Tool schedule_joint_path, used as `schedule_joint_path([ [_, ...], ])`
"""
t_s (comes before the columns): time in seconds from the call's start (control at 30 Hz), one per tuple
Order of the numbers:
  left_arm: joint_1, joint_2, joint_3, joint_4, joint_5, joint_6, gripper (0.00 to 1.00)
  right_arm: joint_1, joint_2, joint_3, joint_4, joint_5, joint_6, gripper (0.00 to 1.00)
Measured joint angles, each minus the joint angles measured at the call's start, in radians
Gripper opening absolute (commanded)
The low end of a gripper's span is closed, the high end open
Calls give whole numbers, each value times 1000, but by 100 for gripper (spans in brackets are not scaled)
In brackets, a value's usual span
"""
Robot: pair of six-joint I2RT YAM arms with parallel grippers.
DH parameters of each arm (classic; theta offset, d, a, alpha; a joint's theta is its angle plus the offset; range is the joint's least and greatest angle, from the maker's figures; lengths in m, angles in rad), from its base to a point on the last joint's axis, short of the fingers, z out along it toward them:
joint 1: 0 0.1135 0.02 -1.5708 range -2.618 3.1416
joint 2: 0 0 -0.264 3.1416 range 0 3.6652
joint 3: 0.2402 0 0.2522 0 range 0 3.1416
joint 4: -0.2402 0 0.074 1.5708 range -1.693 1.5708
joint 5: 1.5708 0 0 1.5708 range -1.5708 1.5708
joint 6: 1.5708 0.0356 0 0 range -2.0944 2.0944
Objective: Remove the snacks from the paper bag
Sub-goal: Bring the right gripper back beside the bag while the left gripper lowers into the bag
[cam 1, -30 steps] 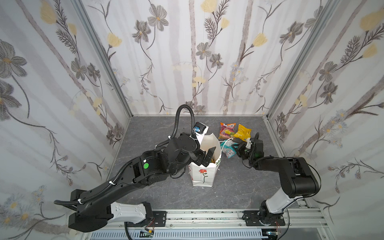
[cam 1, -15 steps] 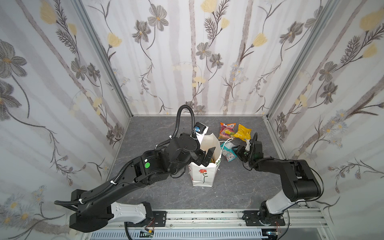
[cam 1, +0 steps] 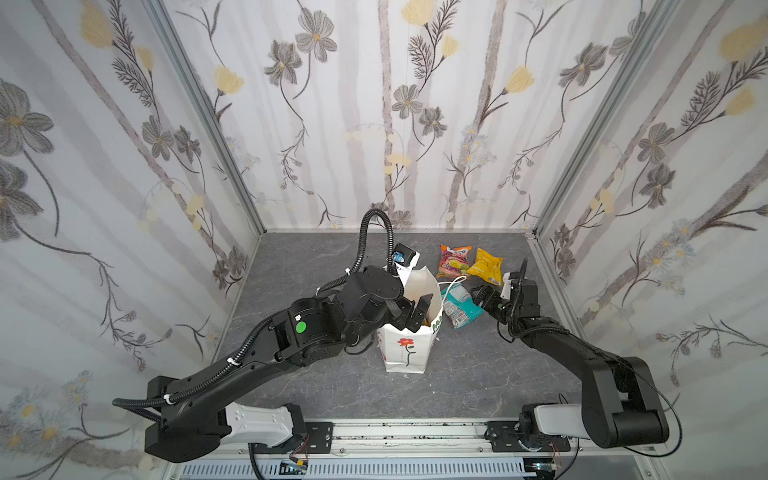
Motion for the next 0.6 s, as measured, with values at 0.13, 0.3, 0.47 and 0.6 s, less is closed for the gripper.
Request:
schedule_joint_path([
  [0.13,45,14,9,-14,-9,-48,98,0,-186,51,-69,20,-21,95],
  [0.3,97,37,21,-33,0,-101,93,6,-404,157,-140,10,-31,96],
  [0.47,159,93,31,-56,42,-145,89,50,-510,304,-168,-137,-39,96],
  [0.6,192,153,63,-74,73,-166,86,126,-507,433,-204,-295,-47,97],
])
